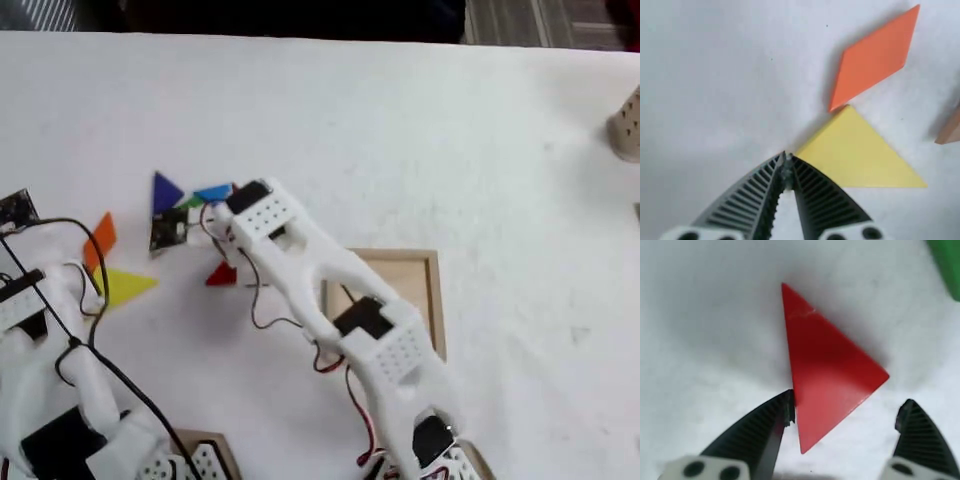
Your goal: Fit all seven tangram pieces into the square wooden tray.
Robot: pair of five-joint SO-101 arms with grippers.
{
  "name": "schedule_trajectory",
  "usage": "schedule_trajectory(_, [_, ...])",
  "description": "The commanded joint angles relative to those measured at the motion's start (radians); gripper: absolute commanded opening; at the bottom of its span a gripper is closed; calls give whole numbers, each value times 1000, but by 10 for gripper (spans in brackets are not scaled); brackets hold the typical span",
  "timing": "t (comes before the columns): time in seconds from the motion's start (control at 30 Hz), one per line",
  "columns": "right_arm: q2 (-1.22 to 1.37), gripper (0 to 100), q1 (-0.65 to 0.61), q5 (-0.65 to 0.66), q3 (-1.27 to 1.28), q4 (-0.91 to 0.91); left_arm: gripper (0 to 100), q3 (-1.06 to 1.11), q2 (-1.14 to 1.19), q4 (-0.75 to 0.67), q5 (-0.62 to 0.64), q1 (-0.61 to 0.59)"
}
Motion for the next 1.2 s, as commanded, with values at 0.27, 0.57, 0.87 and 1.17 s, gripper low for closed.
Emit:
schedule_trajectory(0.27, [27,320,7,11,-304,231,23,-32,-4,-8,5,27])
schedule_trajectory(0.57, [143,320,-5,11,-345,179,23,-32,-4,-8,5,27])
schedule_trajectory(0.87, [208,320,-2,12,-347,124,23,-32,-4,-8,5,27])
schedule_trajectory(1.17, [268,319,-8,-31,-394,136,23,-32,-4,-8,5,27])
